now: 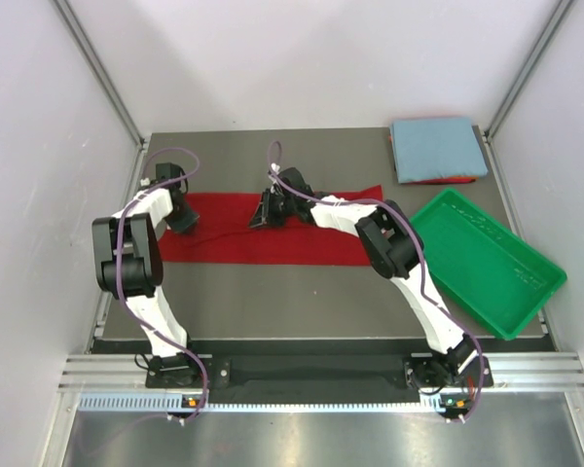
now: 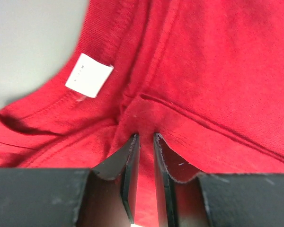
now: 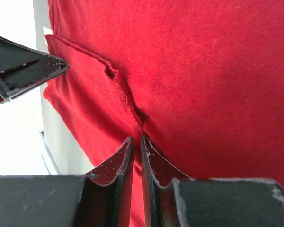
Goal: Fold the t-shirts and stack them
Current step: Fold the tshirt
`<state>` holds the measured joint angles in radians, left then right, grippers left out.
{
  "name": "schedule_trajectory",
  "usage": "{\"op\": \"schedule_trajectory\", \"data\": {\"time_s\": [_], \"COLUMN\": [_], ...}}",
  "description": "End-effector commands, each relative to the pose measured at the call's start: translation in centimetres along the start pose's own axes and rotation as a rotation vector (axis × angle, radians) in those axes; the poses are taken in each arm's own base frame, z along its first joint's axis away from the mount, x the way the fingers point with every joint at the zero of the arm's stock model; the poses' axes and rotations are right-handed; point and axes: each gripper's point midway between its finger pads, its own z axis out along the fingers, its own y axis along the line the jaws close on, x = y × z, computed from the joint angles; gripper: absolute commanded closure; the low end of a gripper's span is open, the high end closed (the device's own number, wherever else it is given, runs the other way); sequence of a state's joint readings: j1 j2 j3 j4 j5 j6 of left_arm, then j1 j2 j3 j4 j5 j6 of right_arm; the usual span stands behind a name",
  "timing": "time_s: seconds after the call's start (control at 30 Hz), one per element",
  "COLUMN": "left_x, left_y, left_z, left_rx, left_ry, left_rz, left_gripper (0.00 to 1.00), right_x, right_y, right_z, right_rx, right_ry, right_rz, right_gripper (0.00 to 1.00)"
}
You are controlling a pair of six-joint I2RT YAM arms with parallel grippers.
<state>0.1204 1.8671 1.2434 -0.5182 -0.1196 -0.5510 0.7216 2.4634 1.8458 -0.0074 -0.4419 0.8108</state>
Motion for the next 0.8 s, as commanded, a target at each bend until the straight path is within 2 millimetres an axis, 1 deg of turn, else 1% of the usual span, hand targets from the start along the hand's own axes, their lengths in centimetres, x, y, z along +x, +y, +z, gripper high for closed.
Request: {"op": "schedule_trajectory", "data": {"time_s": [0.0, 0.07, 0.1, 0.13, 0.17, 0.2, 0.27, 0.3, 0.33, 0.37, 0.4, 0.43, 0.47, 0.5, 0.53, 0.57, 0.6, 0.63, 0.67, 0.7, 0.73, 0.77], "left_x": [-0.8, -1.4, -2.5, -3.1, -3.5, -4.7, -5.7, -6.3, -6.4, -6.4, -6.6, -6.5, -6.2, -6.4, -6.9, -6.2, -6.2, -6.5, -6.4, -6.5, -6.8, -7.3], "left_y": [2.5, 1.8, 1.2, 1.0, 0.5, -0.1, -0.9, -1.3, -1.4, -1.5, -1.4, -1.3, -0.5, -0.3, 0.3, 0.9, 0.7, 1.5, 1.6, 1.9, 2.3, 2.4], "left_z": [0.8, 0.2, -0.6, -1.1, -1.7, -2.7, -3.9, -4.7, -5.1, -5.4, -5.8, -6.0, -5.8, -6.3, -6.4, -6.1, -6.6, -6.5, -6.3, -6.4, -6.3, -6.4], "left_rx": [-0.123, -0.095, -0.077, -0.069, -0.052, -0.033, 0.000, 0.018, 0.026, 0.034, 0.038, 0.033, 0.007, 0.010, 0.019, 0.029, 0.076, 0.090, 0.104, 0.106, 0.098, 0.091], "left_ry": [-0.023, -0.034, -0.055, -0.064, -0.070, -0.091, -0.111, -0.132, -0.136, -0.139, -0.150, -0.153, -0.155, -0.173, -0.189, -0.170, -0.170, -0.169, -0.174, -0.176, -0.179, -0.184], "left_rz": [0.002, 0.001, 0.001, 0.002, 0.006, 0.008, 0.010, 0.011, 0.014, 0.016, 0.022, 0.022, 0.023, 0.019, 0.000, -0.011, -0.017, -0.030, -0.026, -0.011, -0.009, -0.001], "left_gripper": [0.78, 0.77, 0.77, 0.76, 0.76, 0.76, 0.75, 0.75, 0.75, 0.74, 0.73, 0.67, 0.64, 0.63, 0.63, 0.63, 0.62, 0.60, 0.58, 0.57, 0.57, 0.56], "right_x": [-1.7, -2.1, -2.4, -2.9, -2.9, -3.4, -3.6, -4.2, -3.7, -3.8, -4.4, -4.0, -3.9, -4.4, -3.9, -3.7, -3.9, -3.2, -3.0, -3.2, -2.4, -2.2], "right_y": [-1.0, -0.2, 0.6, 1.6, 1.9, 3.1, 4.0, 5.3, 5.2, 5.4, 6.6, 6.4, 6.6, 7.7, 7.3, 7.4, 8.4, 7.9, 7.9, 8.8, 8.2, 8.3], "right_z": [-1.3, -1.7, -2.0, -2.3, -2.6, -3.3, -4.2, -5.4, -5.9, -6.6, -7.9, -8.5, -9.0, -10.4, -10.9, -11.4, -12.5, -12.8, -13.3, -14.4, -14.6, -14.9], "right_rx": [0.032, 0.013, -0.002, -0.023, -0.026, -0.043, -0.051, -0.065, -0.052, -0.043, -0.044, -0.032, -0.026, -0.031, -0.016, -0.013, -0.024, -0.013, -0.012, -0.029, -0.025, -0.030], "right_ry": [-0.035, -0.036, -0.037, -0.037, -0.031, -0.040, -0.048, -0.067, -0.055, -0.058, -0.085, -0.079, -0.083, -0.109, -0.099, -0.099, -0.116, -0.104, -0.108, -0.127, -0.121, -0.122], "right_rz": [-0.039, -0.054, -0.065, -0.074, -0.077, -0.087, -0.096, -0.110, -0.107, -0.113, -0.131, -0.129, -0.142, -0.156, -0.156, -0.162, -0.174, -0.171, -0.180, -0.194, -0.192, -0.198], "right_gripper": [0.87, 0.87, 0.87, 0.86, 0.86, 0.85, 0.84, 0.82, 0.81, 0.80, 0.78, 0.77, 0.76, 0.74, 0.73, 0.72, 0.70, 0.69, 0.68, 0.67, 0.65, 0.64]}}
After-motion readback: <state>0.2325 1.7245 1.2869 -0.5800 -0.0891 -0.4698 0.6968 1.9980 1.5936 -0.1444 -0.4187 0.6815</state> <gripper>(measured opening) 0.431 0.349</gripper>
